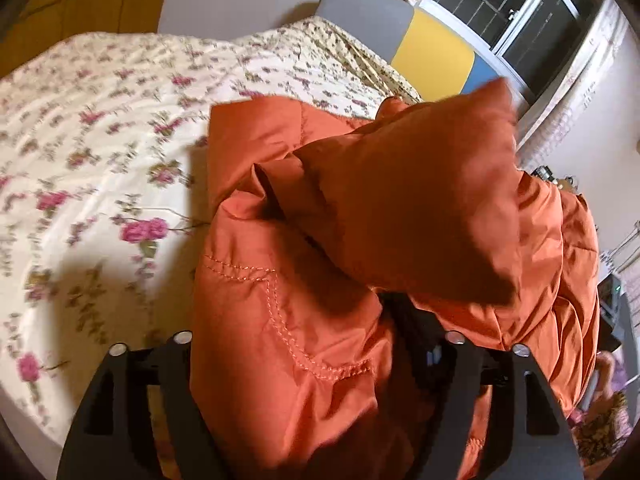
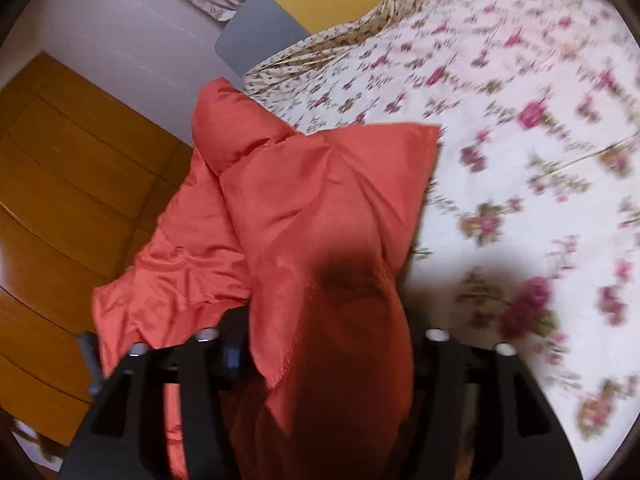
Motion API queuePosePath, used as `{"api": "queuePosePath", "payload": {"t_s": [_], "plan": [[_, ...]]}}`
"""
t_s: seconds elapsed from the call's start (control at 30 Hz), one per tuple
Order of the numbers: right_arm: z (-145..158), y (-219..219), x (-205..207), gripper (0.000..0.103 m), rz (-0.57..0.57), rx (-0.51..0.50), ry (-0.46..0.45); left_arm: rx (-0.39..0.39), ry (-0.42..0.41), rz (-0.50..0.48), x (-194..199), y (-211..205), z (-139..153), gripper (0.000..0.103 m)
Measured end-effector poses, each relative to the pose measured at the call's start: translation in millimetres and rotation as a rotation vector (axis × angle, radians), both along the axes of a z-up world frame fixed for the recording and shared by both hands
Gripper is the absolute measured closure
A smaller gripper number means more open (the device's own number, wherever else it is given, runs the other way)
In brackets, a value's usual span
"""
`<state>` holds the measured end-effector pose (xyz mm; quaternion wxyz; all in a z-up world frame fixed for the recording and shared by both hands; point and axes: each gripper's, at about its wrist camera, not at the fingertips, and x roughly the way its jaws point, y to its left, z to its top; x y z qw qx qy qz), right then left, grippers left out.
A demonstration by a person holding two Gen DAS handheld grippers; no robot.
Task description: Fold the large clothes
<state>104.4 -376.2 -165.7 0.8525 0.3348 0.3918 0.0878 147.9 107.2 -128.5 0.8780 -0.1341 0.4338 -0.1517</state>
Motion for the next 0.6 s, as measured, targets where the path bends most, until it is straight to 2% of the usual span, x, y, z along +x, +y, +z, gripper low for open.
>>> {"api": "queuePosePath", "payload": {"t_s": [0.03, 0.07, 0.13, 0.2, 0.27, 0.3, 0.4, 0.47, 0.5, 0.53, 0.57, 0.6], "plan": [[5, 0, -6, 0.023, -0.010, -0.036, -0.001, 0.029, -0.027, 0.002, -7, 2, 6, 0.018], [11, 0, -8, 0.023, -0.021, -0.083, -0.010, 0.059, -0.058, 0.003, -12, 4, 13, 0.016], [23, -4, -15, 0.018, -0.033, -0.134, -0.039, 0.149, -0.137, 0.002, -24, 8, 28, 0.014], [33, -4, -17, 0.014, -0.031, -0.153, -0.076, 0.191, -0.184, -0.009, -25, 11, 39, 0.014], [43, -4, -2, 0.014, 0.000, -0.171, -0.103, 0.192, -0.233, -0.047, -19, 12, 53, 0.008], [46, -4, -1, 0.014, 0.016, -0.184, -0.111, 0.185, -0.240, -0.054, -13, 12, 57, 0.008], [52, 8, 37, 0.014, 0.084, -0.213, -0.115, 0.158, -0.237, -0.129, 20, 1, 64, 0.007], [49, 16, 64, 0.019, 0.132, -0.214, -0.108, 0.162, -0.200, -0.177, 46, -10, 57, 0.007], [49, 19, 65, 0.028, 0.151, -0.219, -0.111, 0.156, -0.190, -0.192, 49, -13, 54, 0.007], [49, 24, 65, 0.041, 0.158, -0.243, -0.113, 0.143, -0.178, -0.202, 56, -16, 50, 0.010], [49, 27, 65, 0.050, 0.161, -0.261, -0.118, 0.108, -0.165, -0.219, 58, -19, 48, 0.026], [49, 30, 59, 0.063, 0.165, -0.264, -0.125, 0.063, -0.142, -0.234, 61, -20, 45, 0.037]]}}
